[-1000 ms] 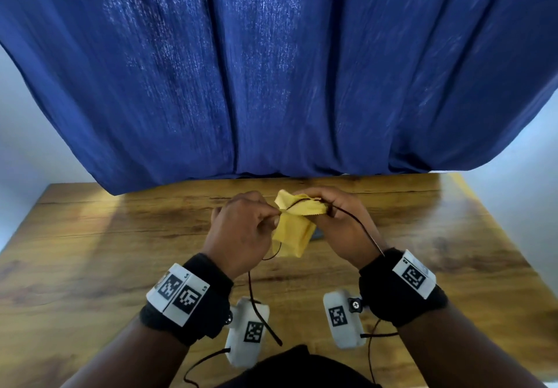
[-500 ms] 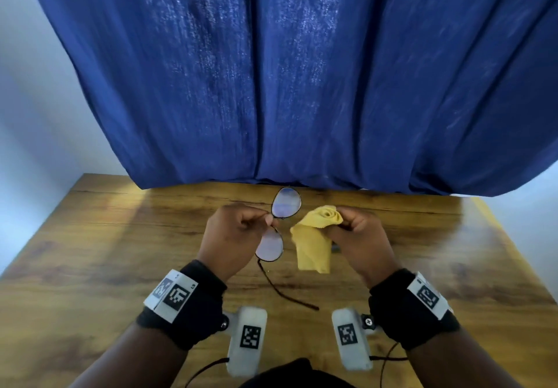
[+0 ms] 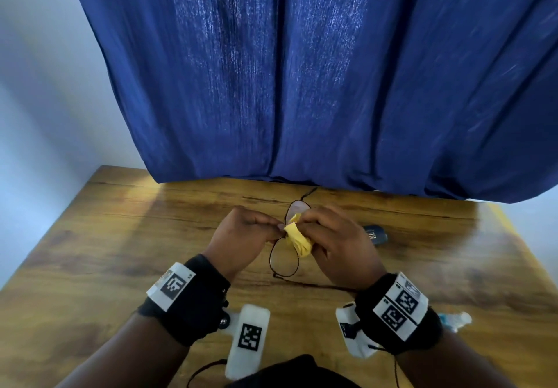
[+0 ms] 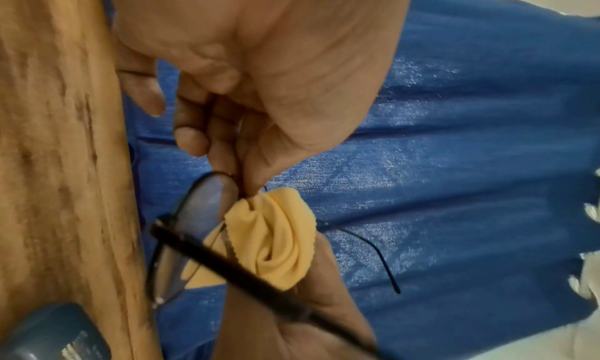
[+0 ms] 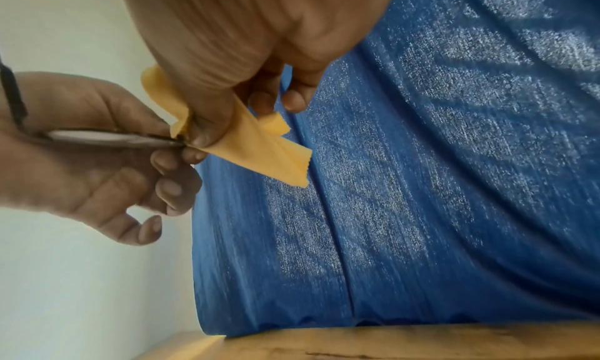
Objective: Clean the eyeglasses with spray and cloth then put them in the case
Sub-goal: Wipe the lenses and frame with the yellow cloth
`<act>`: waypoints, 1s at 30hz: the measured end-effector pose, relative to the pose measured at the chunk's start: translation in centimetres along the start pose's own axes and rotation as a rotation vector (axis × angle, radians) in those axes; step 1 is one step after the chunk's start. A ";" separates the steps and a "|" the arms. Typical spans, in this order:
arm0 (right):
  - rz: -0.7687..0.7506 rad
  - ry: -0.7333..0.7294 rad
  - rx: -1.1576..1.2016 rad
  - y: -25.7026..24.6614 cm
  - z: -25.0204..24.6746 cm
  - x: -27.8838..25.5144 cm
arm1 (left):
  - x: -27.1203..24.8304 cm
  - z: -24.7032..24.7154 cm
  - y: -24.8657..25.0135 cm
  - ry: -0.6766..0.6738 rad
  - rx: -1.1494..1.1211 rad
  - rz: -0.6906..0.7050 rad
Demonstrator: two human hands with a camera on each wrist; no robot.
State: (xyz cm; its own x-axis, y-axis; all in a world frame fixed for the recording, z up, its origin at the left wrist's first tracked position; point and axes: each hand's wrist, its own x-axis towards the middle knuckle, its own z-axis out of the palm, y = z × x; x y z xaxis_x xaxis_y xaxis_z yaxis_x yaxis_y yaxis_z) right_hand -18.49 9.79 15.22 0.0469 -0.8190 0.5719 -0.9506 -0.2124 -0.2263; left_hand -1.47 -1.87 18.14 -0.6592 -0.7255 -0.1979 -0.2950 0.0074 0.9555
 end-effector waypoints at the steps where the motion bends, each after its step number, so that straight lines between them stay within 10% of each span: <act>1: 0.004 0.000 0.001 0.0 0.1 -0.1 | 0.2 0.1 0.0 -0.006 0.056 0.006; 30: 0.105 0.052 -0.006 2.5 -0.4 -2.1 | 1.1 2.6 -0.4 -0.116 0.135 0.124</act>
State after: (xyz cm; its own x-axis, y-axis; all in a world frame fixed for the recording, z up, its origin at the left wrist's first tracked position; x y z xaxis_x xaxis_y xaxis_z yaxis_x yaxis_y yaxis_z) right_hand -21.05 11.19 13.82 -0.0693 -0.8076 0.5857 -0.9512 -0.1235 -0.2829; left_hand -3.85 -0.87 17.03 -0.7691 -0.6293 -0.1118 -0.2913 0.1895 0.9377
